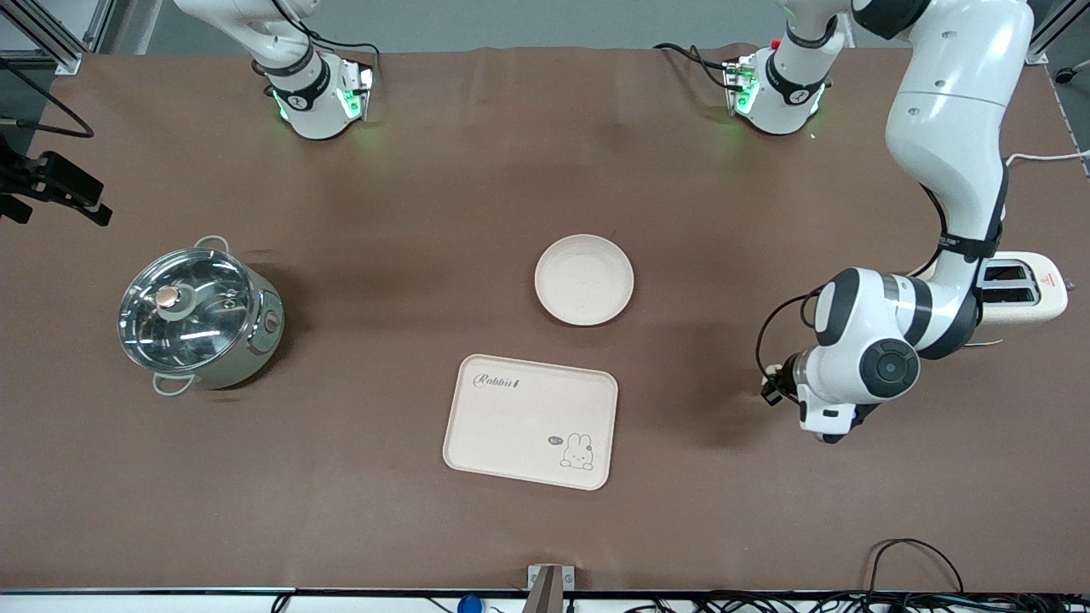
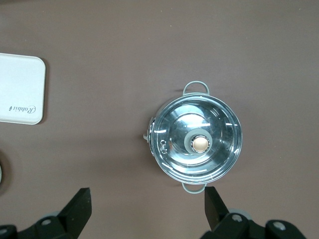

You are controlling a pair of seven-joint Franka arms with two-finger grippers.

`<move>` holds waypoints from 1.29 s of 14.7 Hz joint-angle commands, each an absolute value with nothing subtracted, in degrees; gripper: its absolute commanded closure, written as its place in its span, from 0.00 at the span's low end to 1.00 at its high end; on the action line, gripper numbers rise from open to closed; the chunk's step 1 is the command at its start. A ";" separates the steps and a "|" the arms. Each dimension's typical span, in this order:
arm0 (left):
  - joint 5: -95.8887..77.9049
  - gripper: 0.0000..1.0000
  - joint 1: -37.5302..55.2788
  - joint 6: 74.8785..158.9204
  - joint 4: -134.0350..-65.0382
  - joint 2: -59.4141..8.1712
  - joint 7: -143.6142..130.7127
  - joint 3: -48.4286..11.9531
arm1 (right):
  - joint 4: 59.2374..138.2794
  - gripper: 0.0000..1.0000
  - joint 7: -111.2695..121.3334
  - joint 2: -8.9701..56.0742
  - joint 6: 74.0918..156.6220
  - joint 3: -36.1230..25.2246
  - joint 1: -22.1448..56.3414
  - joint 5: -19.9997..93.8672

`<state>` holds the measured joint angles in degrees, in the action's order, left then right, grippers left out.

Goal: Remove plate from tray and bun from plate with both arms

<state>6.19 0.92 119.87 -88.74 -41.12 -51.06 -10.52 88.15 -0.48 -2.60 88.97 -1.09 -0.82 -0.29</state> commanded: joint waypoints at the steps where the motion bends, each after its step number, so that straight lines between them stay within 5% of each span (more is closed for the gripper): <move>1: 7.30 0.31 0.44 120.50 -88.24 -41.57 -50.10 -10.90 | 88.42 0.00 -0.97 -3.34 89.03 -0.88 -0.62 -0.70; 2: 7.03 0.05 0.53 120.59 -88.24 -41.57 -50.18 -10.90 | 88.42 0.00 -1.05 -3.34 89.12 -0.88 -0.70 -0.70; 3: 7.03 0.00 0.44 120.50 -88.16 -41.14 -50.19 -10.90 | 88.42 0.00 -0.97 -3.34 89.12 -0.88 -0.70 -0.70; 13: 7.12 0.00 -0.18 119.53 -85.69 -38.33 -46.67 -11.60 | 88.42 0.00 -1.32 -3.43 90.26 -0.88 -0.70 -0.79; 19: 7.65 0.00 -1.13 115.24 -84.03 -29.90 -39.65 -10.64 | 88.51 0.00 -1.05 -3.52 92.02 -0.88 -0.70 -1.58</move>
<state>6.37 0.03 118.55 -84.13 -34.36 -41.60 -10.88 88.04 -0.49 -2.60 91.31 -1.10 -0.78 -0.32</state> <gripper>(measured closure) 0.000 0.000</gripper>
